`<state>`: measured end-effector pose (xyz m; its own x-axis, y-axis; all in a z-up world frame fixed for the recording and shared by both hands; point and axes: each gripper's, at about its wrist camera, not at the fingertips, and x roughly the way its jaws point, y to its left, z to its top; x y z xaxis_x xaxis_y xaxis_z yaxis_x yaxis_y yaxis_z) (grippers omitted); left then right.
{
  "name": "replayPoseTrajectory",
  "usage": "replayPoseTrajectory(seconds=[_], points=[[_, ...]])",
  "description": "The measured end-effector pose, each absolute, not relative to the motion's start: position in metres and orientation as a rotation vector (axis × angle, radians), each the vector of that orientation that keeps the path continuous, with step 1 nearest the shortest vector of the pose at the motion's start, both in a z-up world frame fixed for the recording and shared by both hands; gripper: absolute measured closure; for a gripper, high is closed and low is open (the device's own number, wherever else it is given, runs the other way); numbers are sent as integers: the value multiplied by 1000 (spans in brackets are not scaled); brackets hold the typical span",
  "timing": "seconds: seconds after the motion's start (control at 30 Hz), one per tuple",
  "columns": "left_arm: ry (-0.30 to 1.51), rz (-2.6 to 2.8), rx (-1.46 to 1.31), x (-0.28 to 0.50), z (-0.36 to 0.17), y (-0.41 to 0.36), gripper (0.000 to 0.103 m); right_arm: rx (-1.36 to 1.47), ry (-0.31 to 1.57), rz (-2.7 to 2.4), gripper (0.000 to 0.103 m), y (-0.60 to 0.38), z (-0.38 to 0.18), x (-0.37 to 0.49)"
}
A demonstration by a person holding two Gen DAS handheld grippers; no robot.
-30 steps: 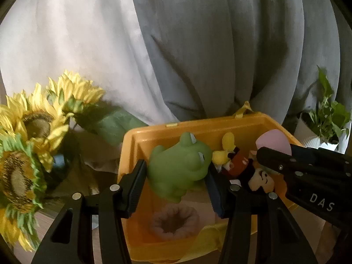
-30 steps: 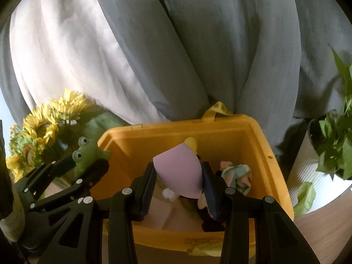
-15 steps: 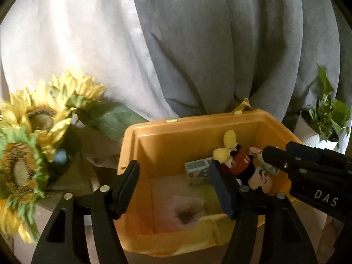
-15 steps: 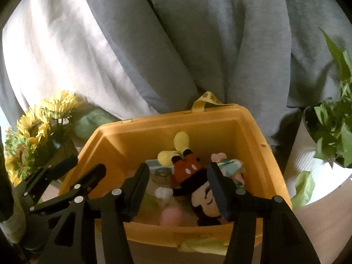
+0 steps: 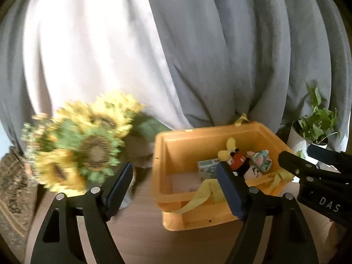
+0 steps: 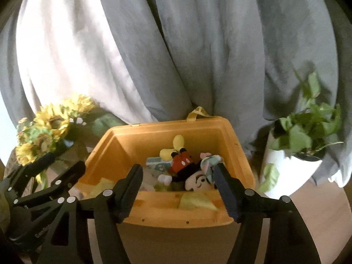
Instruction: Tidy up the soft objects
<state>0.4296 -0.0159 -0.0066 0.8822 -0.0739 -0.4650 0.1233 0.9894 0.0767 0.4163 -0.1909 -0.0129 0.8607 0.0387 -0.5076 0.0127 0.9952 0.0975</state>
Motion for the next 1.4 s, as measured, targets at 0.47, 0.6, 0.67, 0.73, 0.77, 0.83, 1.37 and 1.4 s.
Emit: replayPoseTrajectory(seconds=[0.47,0.6,0.67,0.73,0.77,0.83,1.37,1.4], points=[[392,-101,109,332,17,19,3,93,461,-90,18,-166,3,313],[392,-132,100,310,19,27,0,116,459,-134,18,-162,3,286],[383,-138,102,298,21,29,0,122,453,-149,15,-160,3,273],[380,-132,98,288,23,31,0,125,443,-162,12,-158,4,261],[380,-132,94,284,24,32,0,126,441,-165,12,-158,4,254],[379,-137,86,273,26,33,0,123,440,-163,12,-157,7,244],[373,-138,41,178,37,25,0,73,388,-142,10,-164,22,156],[371,-141,43,172,37,24,0,76,388,-138,10,-165,22,151]])
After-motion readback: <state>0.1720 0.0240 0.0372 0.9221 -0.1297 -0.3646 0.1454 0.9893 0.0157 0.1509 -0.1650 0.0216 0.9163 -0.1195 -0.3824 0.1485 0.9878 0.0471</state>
